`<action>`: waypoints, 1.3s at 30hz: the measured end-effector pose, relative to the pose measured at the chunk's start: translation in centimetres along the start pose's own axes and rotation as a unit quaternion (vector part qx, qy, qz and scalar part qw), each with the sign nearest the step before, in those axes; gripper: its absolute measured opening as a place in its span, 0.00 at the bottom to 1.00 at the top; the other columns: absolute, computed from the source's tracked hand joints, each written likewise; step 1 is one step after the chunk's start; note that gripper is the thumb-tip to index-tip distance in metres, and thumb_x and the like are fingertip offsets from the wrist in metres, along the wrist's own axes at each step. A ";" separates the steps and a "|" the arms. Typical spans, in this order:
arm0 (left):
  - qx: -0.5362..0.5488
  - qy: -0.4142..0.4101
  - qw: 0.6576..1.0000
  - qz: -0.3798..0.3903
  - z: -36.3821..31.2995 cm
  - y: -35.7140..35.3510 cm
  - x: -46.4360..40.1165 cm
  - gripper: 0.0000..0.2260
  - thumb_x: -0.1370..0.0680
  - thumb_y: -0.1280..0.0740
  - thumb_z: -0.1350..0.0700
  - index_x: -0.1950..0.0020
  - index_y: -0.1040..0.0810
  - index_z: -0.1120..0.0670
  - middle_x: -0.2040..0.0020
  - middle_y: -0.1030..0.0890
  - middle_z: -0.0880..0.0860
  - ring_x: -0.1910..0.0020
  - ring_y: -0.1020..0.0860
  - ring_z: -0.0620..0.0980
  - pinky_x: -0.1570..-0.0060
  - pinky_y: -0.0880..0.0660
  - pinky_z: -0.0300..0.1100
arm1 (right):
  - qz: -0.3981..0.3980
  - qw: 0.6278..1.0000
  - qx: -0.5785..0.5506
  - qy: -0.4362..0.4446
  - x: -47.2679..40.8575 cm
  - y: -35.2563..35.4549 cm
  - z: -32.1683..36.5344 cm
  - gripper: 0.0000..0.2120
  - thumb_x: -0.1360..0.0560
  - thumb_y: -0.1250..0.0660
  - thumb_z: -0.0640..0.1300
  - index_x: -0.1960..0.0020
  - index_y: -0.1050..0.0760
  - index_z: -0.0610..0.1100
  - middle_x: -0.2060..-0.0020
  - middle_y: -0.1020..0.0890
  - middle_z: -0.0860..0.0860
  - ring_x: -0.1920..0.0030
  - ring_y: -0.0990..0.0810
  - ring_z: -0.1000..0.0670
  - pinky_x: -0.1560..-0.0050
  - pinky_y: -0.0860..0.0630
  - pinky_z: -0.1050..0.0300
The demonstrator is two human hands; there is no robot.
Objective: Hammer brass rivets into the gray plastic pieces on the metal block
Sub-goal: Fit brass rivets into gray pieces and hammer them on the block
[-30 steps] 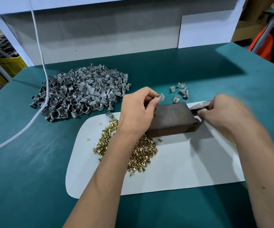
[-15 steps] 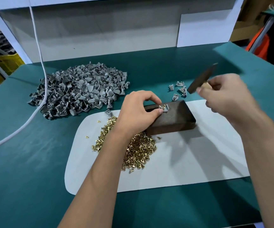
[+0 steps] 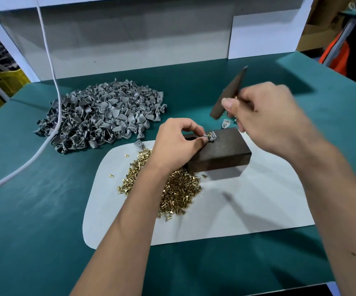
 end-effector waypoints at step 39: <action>0.035 0.028 0.999 0.003 0.3 0.0 0.1 0.06 0.28 0.21 0.60 0.61 0.15 0.52 0.54 0.13 0.46 0.49 0.16 0.44 0.39 0.21 0.49 | 0.078 0.984 0.152 -0.053 0.2 -2.2 -2.1 0.15 0.19 0.38 0.60 0.55 0.23 0.50 0.63 0.22 0.48 0.60 0.23 0.41 0.61 0.26 0.51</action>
Point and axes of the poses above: each hand's wrist, its own x-axis away from the middle knuckle, its own y-axis out of the back of the hand, z = x × y, the point moved 8 cm from there along -x, towards the middle knuckle
